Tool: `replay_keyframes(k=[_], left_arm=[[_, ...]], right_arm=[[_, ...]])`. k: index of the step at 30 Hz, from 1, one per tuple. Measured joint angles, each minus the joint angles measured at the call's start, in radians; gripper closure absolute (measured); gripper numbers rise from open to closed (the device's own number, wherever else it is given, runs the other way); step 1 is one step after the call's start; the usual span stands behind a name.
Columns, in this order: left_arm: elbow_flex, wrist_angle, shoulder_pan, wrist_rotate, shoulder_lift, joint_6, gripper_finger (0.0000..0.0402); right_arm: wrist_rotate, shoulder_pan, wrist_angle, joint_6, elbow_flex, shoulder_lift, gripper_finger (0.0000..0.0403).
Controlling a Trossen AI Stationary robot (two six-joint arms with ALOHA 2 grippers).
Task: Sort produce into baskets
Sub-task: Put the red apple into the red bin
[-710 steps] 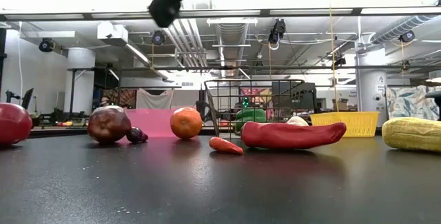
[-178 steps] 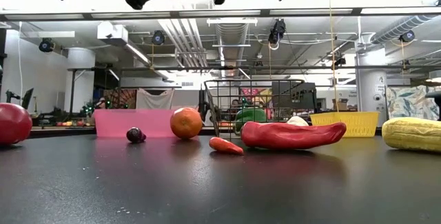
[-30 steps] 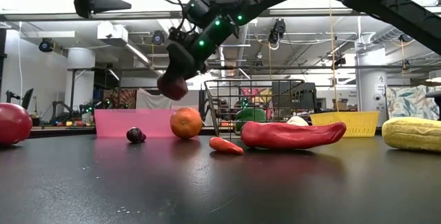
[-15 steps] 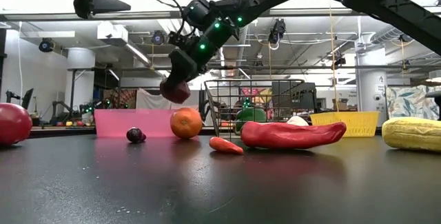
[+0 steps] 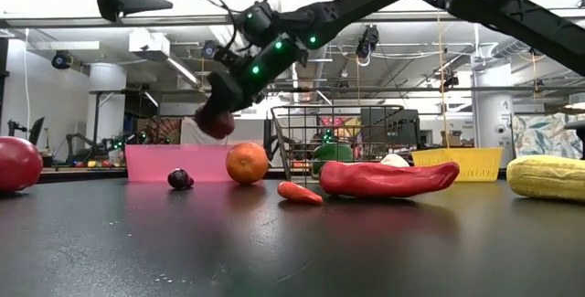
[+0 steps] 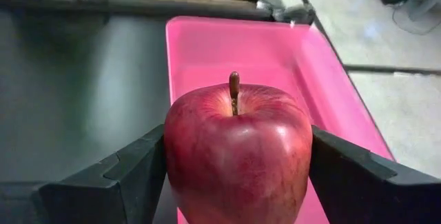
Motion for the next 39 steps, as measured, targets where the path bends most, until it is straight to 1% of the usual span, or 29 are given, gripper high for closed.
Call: replay_keyframes(k=[15, 30, 39], left_arm=[[0.0, 0.009, 0.0, 0.0, -0.01, 0.023, 0.0086], [0.0, 0.006, 0.0, 0.001, -0.01, 0.026, 0.0086], [0.0, 0.001, 0.0, 0.002, -0.01, 0.027, 0.0086]], right_arm=[[-0.001, -0.007, 0.095, 0.065, 0.019, 0.07, 0.0108], [-0.002, -0.009, 0.036, 0.065, 0.017, 0.084, 0.0107], [-0.002, -0.01, 0.02, 0.066, 0.016, 0.084, 0.0069]])
